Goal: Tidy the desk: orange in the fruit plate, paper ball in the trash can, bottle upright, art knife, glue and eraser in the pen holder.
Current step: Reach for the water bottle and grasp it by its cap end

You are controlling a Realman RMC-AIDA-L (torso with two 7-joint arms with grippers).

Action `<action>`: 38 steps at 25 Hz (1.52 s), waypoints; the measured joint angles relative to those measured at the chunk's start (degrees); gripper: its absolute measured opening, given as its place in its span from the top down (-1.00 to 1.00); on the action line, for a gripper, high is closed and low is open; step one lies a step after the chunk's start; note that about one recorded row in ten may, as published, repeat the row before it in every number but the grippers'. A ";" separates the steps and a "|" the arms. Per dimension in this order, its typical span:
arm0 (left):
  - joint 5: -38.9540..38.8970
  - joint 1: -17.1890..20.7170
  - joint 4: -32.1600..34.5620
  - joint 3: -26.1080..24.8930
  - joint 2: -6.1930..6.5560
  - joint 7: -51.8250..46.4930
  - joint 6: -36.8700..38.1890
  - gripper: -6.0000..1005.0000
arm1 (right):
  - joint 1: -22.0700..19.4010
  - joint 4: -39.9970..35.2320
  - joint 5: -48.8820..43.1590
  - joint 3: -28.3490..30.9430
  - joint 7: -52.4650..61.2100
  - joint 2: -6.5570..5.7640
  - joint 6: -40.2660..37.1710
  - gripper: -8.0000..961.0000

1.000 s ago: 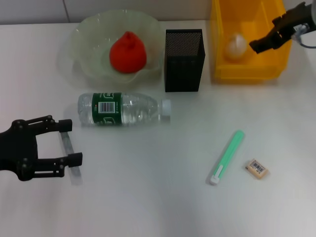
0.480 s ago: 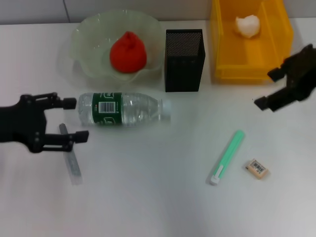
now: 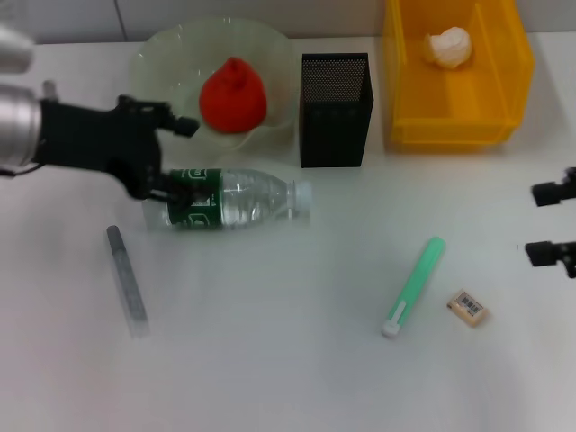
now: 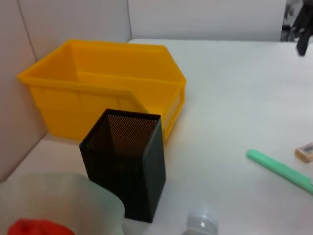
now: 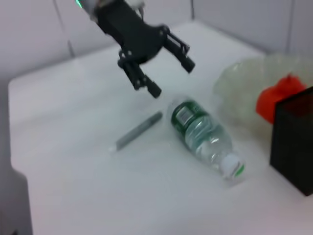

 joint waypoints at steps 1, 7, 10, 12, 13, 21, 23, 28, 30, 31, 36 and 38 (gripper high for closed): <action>0.57 -1.37 0.33 2.23 0.01 -0.80 -1.58 -0.72 | -1.26 0.85 1.03 1.73 -2.11 0.12 -0.02 -0.63; 3.19 -6.28 0.81 14.12 -0.15 -4.26 -7.40 -0.72 | -5.12 3.36 1.05 6.42 -4.17 -0.03 -0.36 -0.62; 4.13 -7.19 0.81 17.04 -0.28 -4.98 -8.95 -0.72 | -6.52 3.57 0.93 8.90 -4.17 0.03 -0.67 -0.62; 4.13 -7.19 0.81 17.04 -0.28 -4.98 -8.95 -0.72 | -6.99 3.60 0.96 10.49 -4.30 0.21 -0.77 -0.62; 5.62 -8.97 0.07 25.28 -0.41 -6.99 -13.86 -0.72 | -7.10 3.63 1.03 10.80 -4.29 0.27 -0.84 -0.62; 9.92 -15.56 -10.05 36.21 -0.76 -10.93 -23.67 -0.72 | -6.59 4.74 1.18 11.12 -4.04 0.72 -0.81 -0.61; 9.94 -16.18 -11.36 37.98 -0.76 -11.58 -25.25 -0.72 | -6.29 4.79 1.08 10.98 -4.03 0.99 -0.65 -0.61; 10.01 -17.62 -14.62 42.32 -0.76 -13.02 -28.98 -0.72 | -5.51 4.83 1.02 10.55 -3.61 1.23 -0.50 -0.61; 10.01 -18.03 -15.25 43.34 -0.76 -13.53 -29.85 -0.72 | -5.33 4.84 1.02 10.53 -3.46 1.34 -0.47 -0.61; 10.01 -18.21 -15.61 43.68 -0.76 -13.78 -30.35 -0.72 | -5.24 4.84 1.02 10.53 -3.41 1.45 -0.47 -0.61; 10.01 -18.88 -16.78 43.91 -0.76 -14.00 -30.93 -0.72 | -5.02 4.85 0.98 10.51 -3.39 1.87 -0.38 -0.61; 10.00 -19.10 -17.16 43.94 -0.76 -14.04 -31.09 -0.72 | -4.97 4.85 0.94 10.48 -3.39 1.92 -0.38 -0.61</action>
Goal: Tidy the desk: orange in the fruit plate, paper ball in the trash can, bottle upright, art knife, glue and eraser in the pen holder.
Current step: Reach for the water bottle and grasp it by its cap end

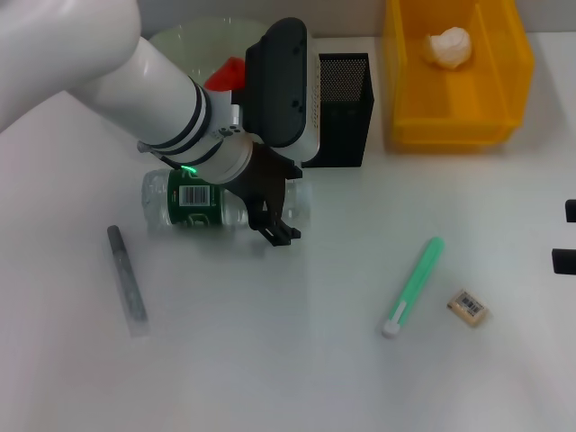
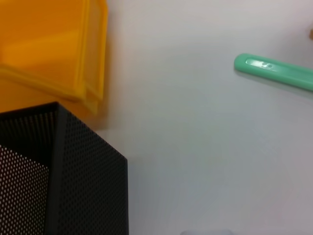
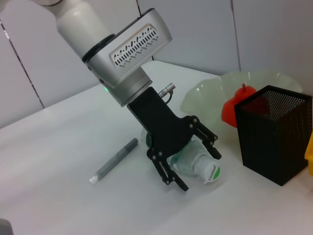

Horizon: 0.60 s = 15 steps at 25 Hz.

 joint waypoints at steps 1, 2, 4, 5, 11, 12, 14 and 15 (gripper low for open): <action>-0.01 -0.13 -0.13 0.04 0.00 -0.02 -0.03 -0.72 | 0.04 0.00 0.00 0.00 0.00 0.02 0.00 -0.60; -0.01 -0.27 -0.28 0.06 0.00 -0.03 -0.04 -0.72 | 0.06 0.00 0.00 -0.01 0.00 0.03 0.02 -0.60; -0.02 -0.39 -0.39 0.10 0.00 -0.04 -0.04 -0.72 | 0.15 0.00 0.00 -0.01 0.00 0.03 0.06 -0.60; -0.01 -0.49 -0.47 0.13 0.00 -0.06 -0.03 -0.72 | 0.17 0.00 0.00 -0.01 0.00 0.03 0.08 -0.60; -0.03 -1.98 -2.07 0.79 0.00 -0.77 -0.49 -0.66 | 0.37 0.82 0.00 -0.01 0.00 0.01 0.10 -0.60; -0.02 -2.24 -2.43 1.22 0.01 -1.01 -0.73 -0.58 | 0.40 1.23 0.00 -0.01 0.01 0.01 0.10 -0.60; -0.02 -2.44 -2.73 2.19 0.01 -1.28 -1.12 -0.41 | 0.40 1.31 0.00 -0.01 0.02 0.01 0.10 -0.60; -0.02 -2.46 -2.77 2.63 0.01 -1.37 -1.30 -0.32 | 0.40 1.37 0.00 -0.01 0.03 0.01 0.10 -0.60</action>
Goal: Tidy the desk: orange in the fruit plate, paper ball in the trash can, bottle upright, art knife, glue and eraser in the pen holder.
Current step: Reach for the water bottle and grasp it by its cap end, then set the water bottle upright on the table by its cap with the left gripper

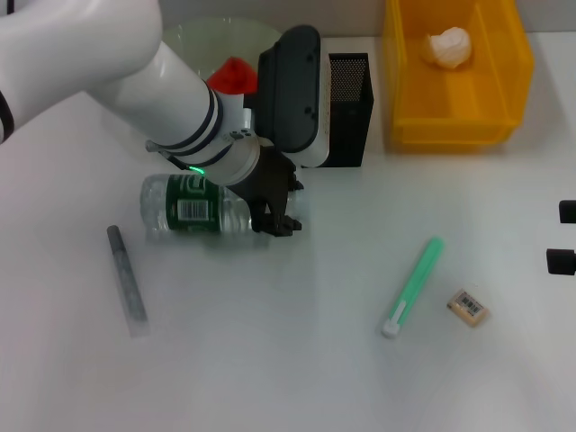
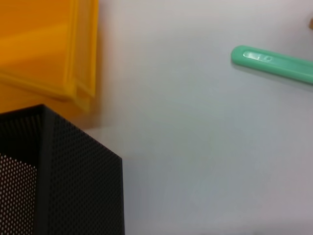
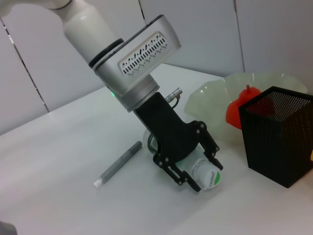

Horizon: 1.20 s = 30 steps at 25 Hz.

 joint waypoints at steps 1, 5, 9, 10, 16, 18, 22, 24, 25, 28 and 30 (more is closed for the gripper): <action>-0.01 0.00 0.00 0.27 0.00 -0.04 -0.14 -0.24 | 0.00 0.02 0.00 0.00 0.01 0.00 0.00 -0.60; 0.01 0.01 0.00 0.48 0.00 -0.08 -0.56 0.04 | -0.02 0.04 0.00 0.00 0.02 0.00 -0.01 -0.59; 0.00 0.32 0.28 1.07 0.00 -0.08 -0.62 0.12 | -0.04 0.09 0.00 0.00 0.03 0.00 -0.01 -0.59; 0.00 0.32 0.28 1.07 0.00 -0.08 -0.62 0.12 | -0.04 0.11 0.01 0.00 0.04 0.00 -0.01 -0.59; -1.42 3.65 4.56 0.44 0.10 -0.03 0.86 0.12 | 0.26 0.13 0.14 0.00 0.05 0.00 0.06 -0.59; -2.14 5.38 6.98 -0.39 0.23 0.02 1.86 0.12 | 0.50 0.13 0.27 0.00 0.05 0.00 0.07 -0.59; -3.33 8.41 11.49 -2.94 0.39 0.32 4.01 0.12 | 1.17 0.12 0.50 0.01 0.05 0.00 0.09 -0.59; -3.33 8.41 11.49 -2.94 0.39 0.32 4.01 0.12 | 1.61 0.12 0.57 0.01 0.06 0.00 0.08 -0.58; -6.28 17.54 23.36 -9.06 0.55 0.66 8.21 0.12 | 1.89 0.12 0.59 0.01 0.05 0.00 0.08 -0.58; -6.28 17.54 23.36 -9.06 0.55 0.66 8.21 0.12 | 2.98 0.12 0.61 0.00 0.05 0.00 0.09 -0.58; -12.78 23.61 27.71 -18.84 0.66 3.01 12.36 0.12 | 3.75 0.43 0.63 0.00 0.06 0.00 0.08 -0.58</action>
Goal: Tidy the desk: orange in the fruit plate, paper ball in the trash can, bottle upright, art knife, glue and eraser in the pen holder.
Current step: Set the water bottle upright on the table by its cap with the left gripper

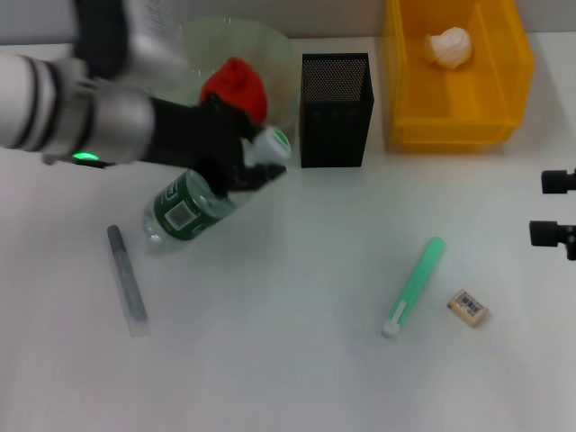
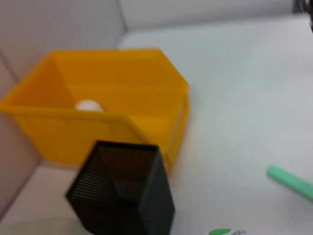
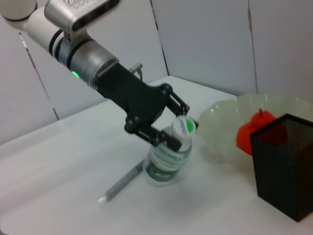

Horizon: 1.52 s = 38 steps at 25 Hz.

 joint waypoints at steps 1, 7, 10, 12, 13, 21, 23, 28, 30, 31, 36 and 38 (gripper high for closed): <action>-1.27 0.42 -0.07 -1.62 0.02 0.57 0.66 0.12 | 0.37 0.33 0.00 0.00 0.00 0.00 0.01 -0.58; -10.95 3.73 -2.75 -11.87 0.22 4.07 3.77 0.12 | 2.14 1.78 0.00 0.00 -0.21 0.00 0.00 -0.58; -13.77 5.34 -4.06 -15.51 0.26 5.02 5.43 0.12 | 2.61 2.11 0.00 0.00 -0.31 0.00 0.05 -0.58; -14.50 5.97 -4.47 -16.11 0.26 5.34 5.94 0.12 | 2.80 2.50 0.00 0.00 -0.33 0.00 0.08 -0.57; -15.76 6.82 -5.23 -16.62 0.25 5.66 6.12 0.12 | 2.85 2.60 0.00 0.00 -0.35 0.00 0.09 -0.57; -19.53 7.68 -10.05 -23.69 0.27 6.89 6.86 0.11 | 2.98 3.22 0.02 -0.67 -0.50 0.00 0.10 -0.57; -19.72 7.70 -11.68 -27.66 0.29 8.39 7.02 0.11 | 2.98 3.50 0.03 -0.68 -0.55 0.00 0.11 -0.57; -19.73 7.79 -13.52 -31.46 0.35 10.21 6.84 0.11 | 2.98 3.81 0.07 -0.70 -0.63 0.00 0.18 -0.57; -19.73 7.80 -14.09 -32.34 0.38 11.02 6.27 0.11 | 3.13 4.15 0.08 -0.71 -0.65 0.00 0.18 -0.57; -19.73 7.80 -14.14 -32.43 0.38 11.11 6.08 0.10 | 3.13 4.15 0.08 -0.71 -0.65 0.00 0.18 -0.56; -19.77 7.79 -14.24 -32.76 0.37 11.15 4.15 0.10 | 3.32 4.32 0.09 -0.71 -0.68 0.00 0.37 -0.56; -19.80 7.70 -14.46 -32.79 0.37 11.18 4.02 0.10 | 3.32 4.33 0.08 -0.70 -0.68 0.00 0.47 -0.56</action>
